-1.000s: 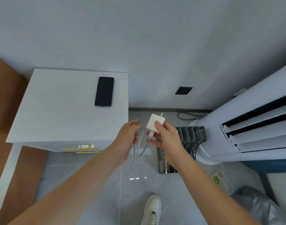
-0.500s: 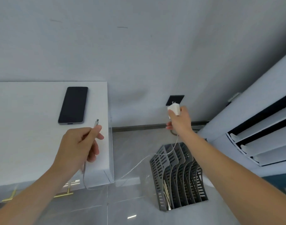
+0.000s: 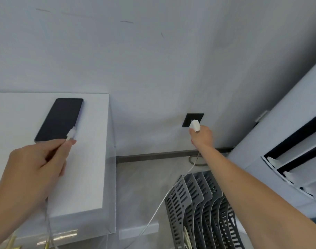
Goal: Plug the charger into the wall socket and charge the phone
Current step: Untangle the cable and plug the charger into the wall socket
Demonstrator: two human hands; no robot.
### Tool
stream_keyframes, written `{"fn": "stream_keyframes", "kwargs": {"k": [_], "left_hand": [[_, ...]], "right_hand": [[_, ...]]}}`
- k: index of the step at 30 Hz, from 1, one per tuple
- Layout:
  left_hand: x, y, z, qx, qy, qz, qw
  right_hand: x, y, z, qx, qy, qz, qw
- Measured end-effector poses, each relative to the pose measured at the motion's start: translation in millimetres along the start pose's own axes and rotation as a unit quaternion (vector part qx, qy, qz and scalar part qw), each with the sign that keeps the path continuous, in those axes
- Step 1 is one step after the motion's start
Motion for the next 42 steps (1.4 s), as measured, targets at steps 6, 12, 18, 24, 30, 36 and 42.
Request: {"fn": "stream_keyframes", "kwargs": {"k": [6, 12, 18, 24, 30, 36, 42], "left_hand": [[12.6, 34.3, 115.1, 0.031, 0.073, -0.073, 0.994], [-0.6, 29.2, 103.5, 0.042, 0.123, -0.060, 0.990], [-2.6, 11.8, 67.0, 0.033, 0.115, -0.075, 0.990], [-2.0, 6.4, 38.3, 0.027, 0.095, -0.089, 0.991], [-4.9, 4.8, 50.0, 0.030, 0.089, -0.081, 0.992], [-1.2, 3.3, 43.5, 0.016, 0.118, -0.079, 0.990], [5.1, -3.2, 9.7, 0.002, 0.091, -0.067, 0.994]], "right_hand": [[-1.6, 19.4, -4.4, 0.019, -0.042, -0.012, 0.999], [-11.5, 26.3, -6.6, 0.026, -0.061, 0.004, 0.998], [-19.0, 34.5, 1.0, 0.040, -0.063, -0.003, 0.997], [-23.2, 37.6, -5.5, 0.038, -0.070, -0.012, 0.997], [-23.7, 38.8, -9.2, 0.020, -0.056, -0.013, 0.998], [-25.2, 45.9, -5.0, 0.046, -0.082, -0.001, 0.996], [-30.3, 50.1, -5.4, 0.048, -0.069, -0.008, 0.996]]}}
Point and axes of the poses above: each hand's wrist, its own y-axis towards the middle knuckle, its own x-axis out of the back of the hand, z = x × y, the point moved 6 cm from there along y, towards the middle knuckle, and after that the axes turned 7 degrees about y, right-handed, at the moved point
